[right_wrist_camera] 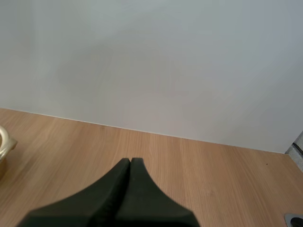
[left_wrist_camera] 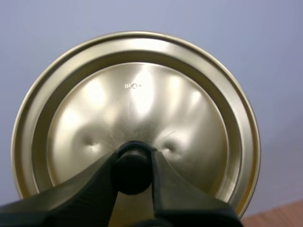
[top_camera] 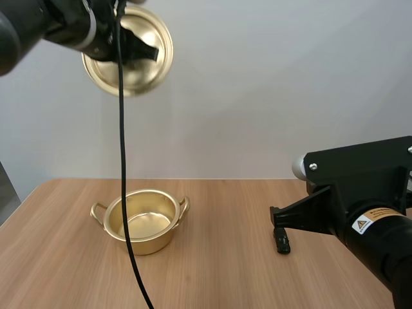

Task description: Open the pot, put the car inside, and close it

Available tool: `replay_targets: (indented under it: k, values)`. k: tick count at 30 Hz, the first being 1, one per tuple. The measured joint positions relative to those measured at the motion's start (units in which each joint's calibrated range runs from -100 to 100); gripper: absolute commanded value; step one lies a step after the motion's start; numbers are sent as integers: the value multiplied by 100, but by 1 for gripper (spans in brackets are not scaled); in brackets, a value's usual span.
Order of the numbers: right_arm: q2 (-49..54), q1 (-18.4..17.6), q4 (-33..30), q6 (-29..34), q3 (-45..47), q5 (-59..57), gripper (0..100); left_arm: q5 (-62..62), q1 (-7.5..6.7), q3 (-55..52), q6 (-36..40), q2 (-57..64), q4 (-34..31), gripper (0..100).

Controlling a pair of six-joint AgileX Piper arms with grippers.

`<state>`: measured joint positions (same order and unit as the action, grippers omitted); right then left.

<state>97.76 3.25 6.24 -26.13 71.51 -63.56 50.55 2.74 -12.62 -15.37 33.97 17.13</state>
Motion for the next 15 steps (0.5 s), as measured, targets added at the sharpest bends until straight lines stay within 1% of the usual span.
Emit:
replay_targets:
  k: [3,9,14,15]
  values:
    - [0,0,0,0,0,0,0,-631,0,502,0,365,123,0]
    - [-56,0,0,0,0,0,0,-1944,0,1141,9,1099,470,0]
    - [-84,0,0,0,0,0,0,-2161,0,1434,29,1418,583,0]
    - [-91,0,0,0,0,20,0,-2047,0,1535,29,1514,641,0]
